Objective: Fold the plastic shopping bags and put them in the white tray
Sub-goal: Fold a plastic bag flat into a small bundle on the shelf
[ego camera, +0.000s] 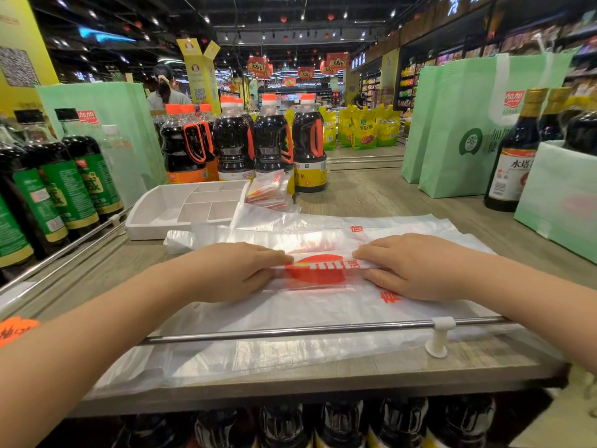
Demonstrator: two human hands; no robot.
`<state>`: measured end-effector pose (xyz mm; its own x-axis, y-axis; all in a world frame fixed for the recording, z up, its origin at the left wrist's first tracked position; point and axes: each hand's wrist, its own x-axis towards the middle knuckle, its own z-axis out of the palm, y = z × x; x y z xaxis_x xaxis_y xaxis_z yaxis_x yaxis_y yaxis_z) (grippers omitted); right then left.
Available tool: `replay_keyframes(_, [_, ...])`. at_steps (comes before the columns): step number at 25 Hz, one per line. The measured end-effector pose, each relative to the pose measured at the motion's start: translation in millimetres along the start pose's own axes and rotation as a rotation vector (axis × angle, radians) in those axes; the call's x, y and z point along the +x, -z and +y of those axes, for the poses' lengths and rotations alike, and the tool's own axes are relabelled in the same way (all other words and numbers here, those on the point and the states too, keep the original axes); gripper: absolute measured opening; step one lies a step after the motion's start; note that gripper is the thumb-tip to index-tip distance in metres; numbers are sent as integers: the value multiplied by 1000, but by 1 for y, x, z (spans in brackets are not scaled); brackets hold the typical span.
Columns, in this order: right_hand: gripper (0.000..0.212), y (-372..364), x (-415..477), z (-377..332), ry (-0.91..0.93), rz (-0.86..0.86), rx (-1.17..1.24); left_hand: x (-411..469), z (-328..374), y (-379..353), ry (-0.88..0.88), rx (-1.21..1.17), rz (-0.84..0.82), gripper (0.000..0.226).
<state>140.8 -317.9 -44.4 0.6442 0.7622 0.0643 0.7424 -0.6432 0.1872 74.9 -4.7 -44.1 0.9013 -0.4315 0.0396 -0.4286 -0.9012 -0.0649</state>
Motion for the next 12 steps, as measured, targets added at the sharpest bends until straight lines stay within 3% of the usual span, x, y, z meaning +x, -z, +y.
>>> replay_keyframes(12, [44,-1,-4,3,-13,52,60,-4,-18,-6,-6,-105,33,37])
